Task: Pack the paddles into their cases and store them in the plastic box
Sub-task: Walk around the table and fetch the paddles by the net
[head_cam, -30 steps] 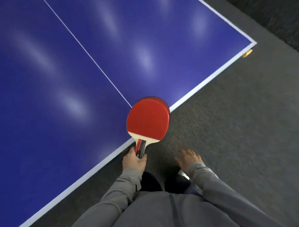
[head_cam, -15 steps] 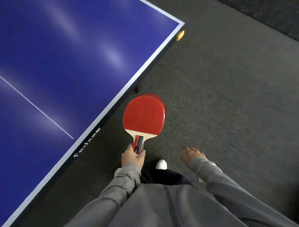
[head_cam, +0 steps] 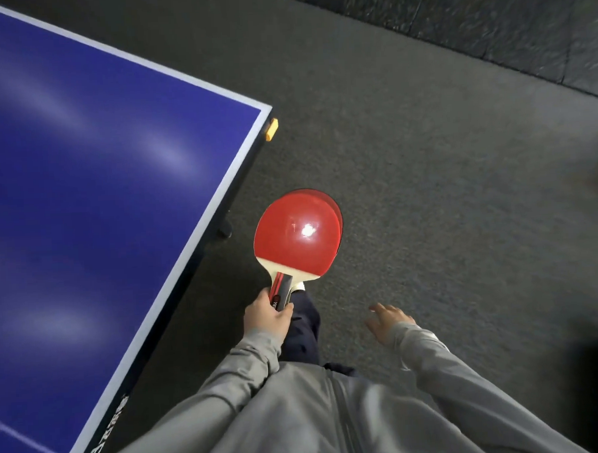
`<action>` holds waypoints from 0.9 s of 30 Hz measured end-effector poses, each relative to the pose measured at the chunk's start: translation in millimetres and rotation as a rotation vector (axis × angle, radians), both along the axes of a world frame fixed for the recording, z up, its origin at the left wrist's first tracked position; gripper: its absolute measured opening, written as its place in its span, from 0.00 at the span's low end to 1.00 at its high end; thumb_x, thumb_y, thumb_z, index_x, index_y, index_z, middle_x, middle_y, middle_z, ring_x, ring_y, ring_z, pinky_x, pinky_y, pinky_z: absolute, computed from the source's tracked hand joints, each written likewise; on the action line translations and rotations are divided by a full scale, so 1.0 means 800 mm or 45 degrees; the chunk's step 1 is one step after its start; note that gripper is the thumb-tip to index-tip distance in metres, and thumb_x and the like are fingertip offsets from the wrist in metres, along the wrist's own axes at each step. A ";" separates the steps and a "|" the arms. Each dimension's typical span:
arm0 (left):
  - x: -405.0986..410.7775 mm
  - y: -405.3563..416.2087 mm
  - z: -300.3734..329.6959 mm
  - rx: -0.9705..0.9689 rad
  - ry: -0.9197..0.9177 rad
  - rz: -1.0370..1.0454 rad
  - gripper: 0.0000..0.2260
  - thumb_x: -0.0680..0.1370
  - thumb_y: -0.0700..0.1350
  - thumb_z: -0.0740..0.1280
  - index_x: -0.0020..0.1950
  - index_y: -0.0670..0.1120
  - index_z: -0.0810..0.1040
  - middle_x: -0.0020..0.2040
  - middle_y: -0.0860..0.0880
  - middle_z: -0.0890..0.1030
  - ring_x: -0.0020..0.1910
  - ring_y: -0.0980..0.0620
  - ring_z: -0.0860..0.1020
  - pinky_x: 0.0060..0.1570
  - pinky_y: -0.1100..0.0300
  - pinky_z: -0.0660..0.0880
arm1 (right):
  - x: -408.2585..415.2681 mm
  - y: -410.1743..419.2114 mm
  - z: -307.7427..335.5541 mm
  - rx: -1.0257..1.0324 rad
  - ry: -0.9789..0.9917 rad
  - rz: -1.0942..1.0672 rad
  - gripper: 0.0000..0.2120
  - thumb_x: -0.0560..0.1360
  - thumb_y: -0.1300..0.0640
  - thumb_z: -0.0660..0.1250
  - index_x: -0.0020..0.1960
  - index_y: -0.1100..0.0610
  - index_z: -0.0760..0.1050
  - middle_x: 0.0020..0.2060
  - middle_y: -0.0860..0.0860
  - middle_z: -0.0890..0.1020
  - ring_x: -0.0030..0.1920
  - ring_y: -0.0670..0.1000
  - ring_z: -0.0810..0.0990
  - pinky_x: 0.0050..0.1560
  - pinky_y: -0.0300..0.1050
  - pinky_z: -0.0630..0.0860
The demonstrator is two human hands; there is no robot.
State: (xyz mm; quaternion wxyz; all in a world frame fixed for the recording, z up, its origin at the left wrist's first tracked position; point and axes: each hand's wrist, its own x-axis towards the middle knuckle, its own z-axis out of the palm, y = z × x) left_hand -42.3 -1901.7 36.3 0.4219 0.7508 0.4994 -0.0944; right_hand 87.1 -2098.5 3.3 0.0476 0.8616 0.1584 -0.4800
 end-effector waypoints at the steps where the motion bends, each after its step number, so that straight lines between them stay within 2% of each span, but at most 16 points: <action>1: 0.026 0.014 -0.001 -0.013 -0.009 -0.014 0.14 0.72 0.45 0.71 0.53 0.40 0.77 0.50 0.41 0.82 0.54 0.40 0.78 0.52 0.54 0.73 | 0.023 0.014 -0.001 -0.015 0.003 -0.005 0.21 0.79 0.48 0.55 0.71 0.51 0.62 0.70 0.52 0.67 0.71 0.54 0.65 0.69 0.49 0.63; 4: 0.098 0.055 0.004 -0.044 -0.026 -0.007 0.12 0.71 0.45 0.70 0.51 0.40 0.77 0.48 0.41 0.82 0.52 0.40 0.79 0.51 0.54 0.74 | 0.086 0.062 0.012 -0.057 0.047 0.002 0.21 0.79 0.48 0.55 0.70 0.51 0.63 0.70 0.54 0.68 0.70 0.55 0.66 0.69 0.48 0.65; 8: 0.179 0.103 0.013 -0.066 -0.078 0.020 0.13 0.72 0.45 0.70 0.53 0.40 0.77 0.47 0.41 0.83 0.51 0.41 0.80 0.53 0.51 0.75 | 0.167 0.126 0.030 0.026 -0.011 0.020 0.20 0.79 0.50 0.54 0.70 0.52 0.64 0.69 0.54 0.69 0.69 0.56 0.68 0.68 0.49 0.65; 13: 0.266 0.147 0.022 -0.060 -0.171 0.145 0.12 0.71 0.44 0.71 0.52 0.41 0.77 0.46 0.43 0.83 0.48 0.43 0.81 0.51 0.55 0.75 | 0.262 0.188 0.040 0.080 -0.055 0.088 0.20 0.79 0.49 0.55 0.70 0.52 0.64 0.69 0.52 0.68 0.69 0.54 0.66 0.68 0.49 0.65; 16: 0.318 0.166 0.022 -0.035 -0.200 0.246 0.12 0.71 0.44 0.71 0.53 0.42 0.77 0.45 0.44 0.83 0.48 0.44 0.81 0.49 0.59 0.73 | 0.327 0.217 0.036 0.090 -0.070 0.150 0.20 0.78 0.47 0.56 0.69 0.51 0.65 0.69 0.52 0.69 0.68 0.55 0.68 0.67 0.51 0.66; 20: 0.387 0.186 0.015 0.005 -0.186 0.411 0.13 0.71 0.44 0.71 0.53 0.42 0.77 0.45 0.44 0.82 0.48 0.43 0.80 0.49 0.57 0.73 | 0.421 0.259 0.022 0.097 -0.045 0.310 0.21 0.78 0.47 0.56 0.70 0.51 0.64 0.68 0.53 0.70 0.68 0.56 0.68 0.67 0.52 0.65; 24: 0.465 0.202 0.014 -0.020 -0.154 0.645 0.15 0.72 0.45 0.71 0.56 0.42 0.76 0.47 0.45 0.82 0.51 0.44 0.80 0.54 0.55 0.75 | 0.528 0.306 0.016 0.074 0.011 0.473 0.22 0.79 0.47 0.54 0.72 0.50 0.61 0.71 0.52 0.66 0.71 0.55 0.65 0.70 0.51 0.62; 27: 0.515 0.208 0.017 -0.103 -0.121 0.845 0.18 0.72 0.46 0.70 0.60 0.43 0.75 0.51 0.43 0.82 0.52 0.43 0.80 0.59 0.52 0.74 | 0.605 0.337 0.020 0.078 0.026 0.523 0.21 0.79 0.48 0.54 0.71 0.50 0.63 0.70 0.54 0.68 0.69 0.56 0.67 0.69 0.50 0.64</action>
